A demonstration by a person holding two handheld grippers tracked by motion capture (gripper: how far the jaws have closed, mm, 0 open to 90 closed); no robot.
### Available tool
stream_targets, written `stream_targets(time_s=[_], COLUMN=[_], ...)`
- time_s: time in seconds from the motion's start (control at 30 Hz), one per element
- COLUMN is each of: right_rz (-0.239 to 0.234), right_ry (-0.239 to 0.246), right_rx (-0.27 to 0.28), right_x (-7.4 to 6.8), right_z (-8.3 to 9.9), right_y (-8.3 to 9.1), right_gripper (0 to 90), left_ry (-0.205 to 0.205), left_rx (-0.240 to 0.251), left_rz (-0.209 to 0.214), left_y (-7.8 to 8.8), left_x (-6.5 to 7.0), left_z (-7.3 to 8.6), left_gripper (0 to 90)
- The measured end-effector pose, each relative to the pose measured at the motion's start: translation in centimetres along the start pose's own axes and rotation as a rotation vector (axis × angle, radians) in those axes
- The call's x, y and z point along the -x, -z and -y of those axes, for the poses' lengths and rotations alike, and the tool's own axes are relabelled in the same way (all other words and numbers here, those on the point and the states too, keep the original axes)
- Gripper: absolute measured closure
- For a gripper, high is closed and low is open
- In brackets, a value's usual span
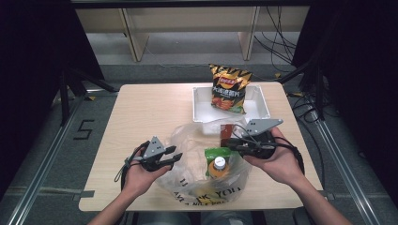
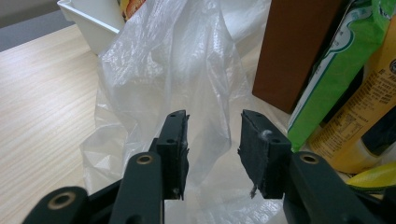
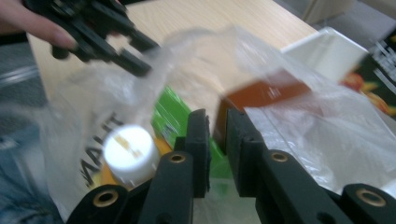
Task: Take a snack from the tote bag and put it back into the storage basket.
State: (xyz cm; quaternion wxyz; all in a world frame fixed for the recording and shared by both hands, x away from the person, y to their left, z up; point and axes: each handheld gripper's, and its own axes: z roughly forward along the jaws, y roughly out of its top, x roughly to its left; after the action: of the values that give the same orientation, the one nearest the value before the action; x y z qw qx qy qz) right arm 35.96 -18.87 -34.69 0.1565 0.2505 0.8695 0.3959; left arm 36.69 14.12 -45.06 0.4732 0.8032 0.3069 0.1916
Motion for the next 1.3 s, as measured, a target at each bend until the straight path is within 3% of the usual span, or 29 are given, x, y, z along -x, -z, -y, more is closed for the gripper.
stream_targets(time_s=[0.03,0.2,0.33,0.37,0.53,0.57,0.6,0.77,0.9,1.13,1.17,1.2,1.3], right_rz=[0.01,0.032,0.045,0.052,0.006,0.014,-0.006,-0.032,-0.064,-0.072,-0.072,-0.073,-0.072], right_ry=[-0.001,-0.039,-0.065,-0.053,-0.053,-0.055,-0.053,-0.045,-0.036,-0.012,-0.014,-0.031,-0.022], right_rx=[-0.003,-0.038,-0.06,-0.061,-0.058,-0.032,-0.062,-0.057,-0.091,-0.096,-0.098,-0.086,-0.089], right_x=[0.2,0.9,1.4,1.6,2.0,2.1,2.2,2.1,2.1,2.3,2.3,2.2,2.4], right_z=[0.3,1.8,2.8,3.0,3.4,3.5,3.4,3.7,3.8,4.1,4.1,4.1,4.1], right_y=[0.0,0.5,0.7,0.6,0.0,-0.2,-0.3,-1.3,-1.6,-2.2,-2.2,-2.3,-2.2], right_gripper=[79.8,78.2,70.9,69.4,59.8,58.4,57.8,58.0,60.1,64.2,64.0,63.9,64.1], left_ry=[0.011,-0.006,-0.006,-0.006,-0.017,-0.007,-0.011,-0.023,-0.026,-0.01,-0.027,0.0,-0.018], left_rx=[0.006,0.023,0.024,0.024,0.031,0.031,0.03,0.037,0.042,0.042,0.046,0.054,0.064], left_rz=[0.001,0.011,0.01,0.01,0.015,0.015,0.018,0.042,0.07,0.113,0.122,0.131,0.153], left_y=[0.0,0.0,0.1,0.1,0.1,0.1,0.1,0.2,0.2,0.5,0.7,0.8,1.6], left_x=[0.1,0.3,0.3,0.3,0.4,0.5,0.5,0.9,1.5,2.5,2.5,2.7,2.7], left_z=[0.0,-0.3,-0.3,-0.3,-0.4,-0.4,-0.4,-0.6,-0.8,-1.1,-1.3,-1.4,-2.0], left_gripper=[60.6,58.6,58.1,58.1,57.9,57.8,57.8,57.3,56.4,55.1,54.5,54.1,51.5])
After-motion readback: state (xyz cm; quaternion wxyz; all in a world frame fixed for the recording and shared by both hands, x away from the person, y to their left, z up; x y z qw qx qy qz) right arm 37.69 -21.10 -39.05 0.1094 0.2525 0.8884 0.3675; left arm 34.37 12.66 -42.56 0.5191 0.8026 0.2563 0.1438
